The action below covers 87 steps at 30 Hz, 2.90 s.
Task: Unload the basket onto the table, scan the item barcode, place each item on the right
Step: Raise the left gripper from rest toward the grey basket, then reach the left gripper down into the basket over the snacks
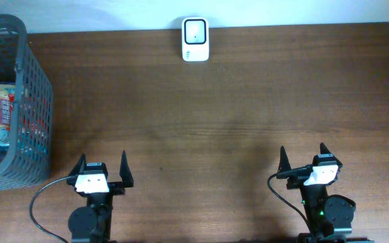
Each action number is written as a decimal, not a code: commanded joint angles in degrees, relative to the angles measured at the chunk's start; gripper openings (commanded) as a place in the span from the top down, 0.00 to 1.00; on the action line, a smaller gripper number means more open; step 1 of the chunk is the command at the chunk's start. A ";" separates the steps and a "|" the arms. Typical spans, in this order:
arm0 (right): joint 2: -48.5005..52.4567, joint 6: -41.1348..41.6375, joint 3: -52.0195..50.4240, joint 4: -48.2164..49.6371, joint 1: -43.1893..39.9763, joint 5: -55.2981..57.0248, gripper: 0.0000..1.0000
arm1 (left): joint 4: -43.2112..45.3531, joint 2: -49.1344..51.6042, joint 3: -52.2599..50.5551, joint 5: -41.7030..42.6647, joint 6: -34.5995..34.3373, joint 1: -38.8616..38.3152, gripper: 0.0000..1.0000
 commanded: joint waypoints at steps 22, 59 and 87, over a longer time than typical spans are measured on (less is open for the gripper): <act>-0.26 0.46 -0.52 -0.04 0.48 0.70 0.02 | 5.18 16.26 26.14 23.15 3.56 -0.17 0.01; -0.28 0.46 -0.52 -0.04 0.48 0.70 0.02 | -70.99 82.84 108.80 7.96 -1.73 0.31 0.01; -0.28 0.46 -0.52 -0.04 0.48 0.70 0.02 | -61.33 90.27 108.67 1.01 -19.96 34.07 0.01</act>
